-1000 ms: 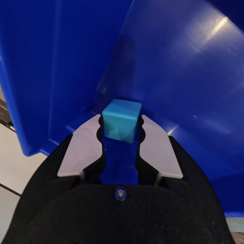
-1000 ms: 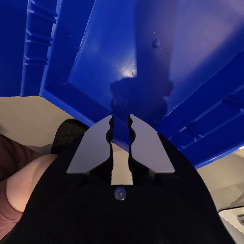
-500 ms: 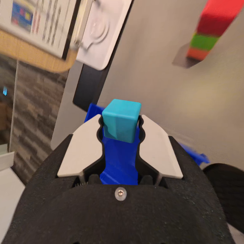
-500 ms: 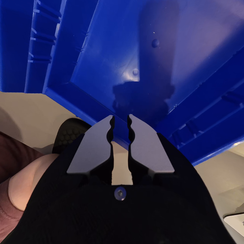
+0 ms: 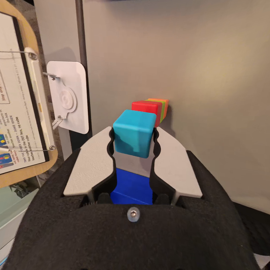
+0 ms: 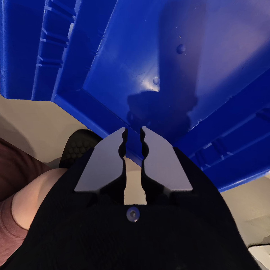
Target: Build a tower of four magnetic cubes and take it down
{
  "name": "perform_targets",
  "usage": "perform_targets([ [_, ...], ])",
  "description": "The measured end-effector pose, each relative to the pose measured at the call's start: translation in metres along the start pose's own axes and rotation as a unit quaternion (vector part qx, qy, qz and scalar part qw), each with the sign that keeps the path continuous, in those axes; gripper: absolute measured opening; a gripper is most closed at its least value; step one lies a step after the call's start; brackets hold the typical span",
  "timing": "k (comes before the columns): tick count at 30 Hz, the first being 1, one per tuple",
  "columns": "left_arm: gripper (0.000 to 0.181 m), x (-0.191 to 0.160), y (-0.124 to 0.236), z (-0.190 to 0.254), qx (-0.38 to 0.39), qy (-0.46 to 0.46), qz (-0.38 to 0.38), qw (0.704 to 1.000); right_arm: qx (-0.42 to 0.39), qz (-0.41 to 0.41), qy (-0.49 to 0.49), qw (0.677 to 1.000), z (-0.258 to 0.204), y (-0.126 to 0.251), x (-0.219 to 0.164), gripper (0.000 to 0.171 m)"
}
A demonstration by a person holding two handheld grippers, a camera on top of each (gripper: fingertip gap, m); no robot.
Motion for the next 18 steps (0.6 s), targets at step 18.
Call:
perform_targets([
  [18, 0.053, 0.014, -0.022, -0.003, -0.024, -0.026, -0.053, 0.998, 0.034, -0.002, -0.002, 0.999, 0.003, -0.003, -0.002, 0.014],
])
Point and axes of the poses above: each gripper's, where its closed fingertips meet, y back along the fingers, x out of its top, z = x × y across the jaws, the point moved 9 cm from there along y, back along the fingers, and after that the axes turned 1 degree about y, right-handed, at the moved point
